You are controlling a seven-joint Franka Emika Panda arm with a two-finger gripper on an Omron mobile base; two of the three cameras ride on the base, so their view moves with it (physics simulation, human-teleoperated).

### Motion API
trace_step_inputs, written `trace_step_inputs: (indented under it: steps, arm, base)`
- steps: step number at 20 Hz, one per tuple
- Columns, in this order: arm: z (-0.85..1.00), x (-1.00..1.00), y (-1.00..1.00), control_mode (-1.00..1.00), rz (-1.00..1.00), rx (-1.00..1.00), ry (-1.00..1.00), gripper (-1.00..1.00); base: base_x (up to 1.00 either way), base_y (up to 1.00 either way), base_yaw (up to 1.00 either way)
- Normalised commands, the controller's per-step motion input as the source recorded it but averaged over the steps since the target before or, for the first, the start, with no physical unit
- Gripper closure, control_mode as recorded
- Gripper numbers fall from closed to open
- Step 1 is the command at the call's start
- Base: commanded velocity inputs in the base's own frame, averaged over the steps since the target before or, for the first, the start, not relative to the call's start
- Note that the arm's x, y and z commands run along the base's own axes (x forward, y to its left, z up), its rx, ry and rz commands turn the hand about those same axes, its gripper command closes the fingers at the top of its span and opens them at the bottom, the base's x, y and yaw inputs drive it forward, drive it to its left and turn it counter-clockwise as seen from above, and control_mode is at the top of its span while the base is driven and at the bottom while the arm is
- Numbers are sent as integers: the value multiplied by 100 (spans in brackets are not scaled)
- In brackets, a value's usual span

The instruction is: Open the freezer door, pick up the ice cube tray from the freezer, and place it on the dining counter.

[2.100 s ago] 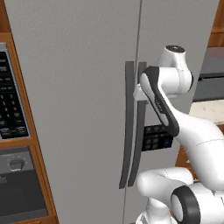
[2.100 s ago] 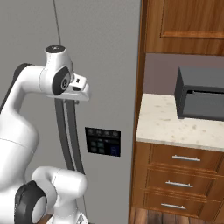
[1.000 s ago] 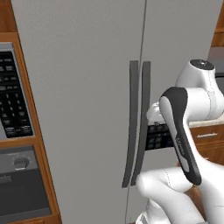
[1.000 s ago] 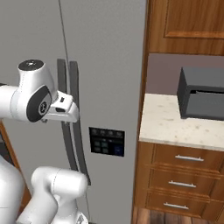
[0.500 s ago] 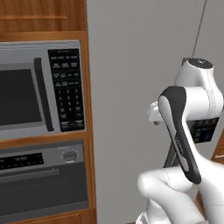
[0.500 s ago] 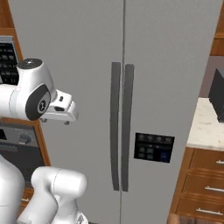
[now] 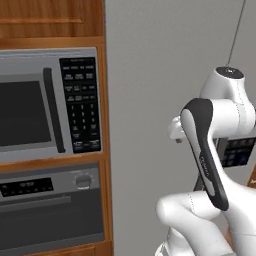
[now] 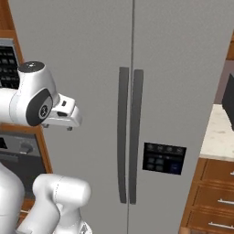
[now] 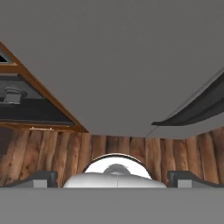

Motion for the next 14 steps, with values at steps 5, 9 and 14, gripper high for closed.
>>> trace_step_inputs:
  steps: [5, 9, 14]
  arm:
    - [0, 2, -1, -100, 0, 0, 0, -100]
    - [0, -21, -57, -100, 0, 0, -15, -100]
    - [0, -36, -81, -100, 0, 0, -29, -100]
  base:
    - [20, 0, 1]
    - [0, 0, 0]
    - [0, 0, 0]
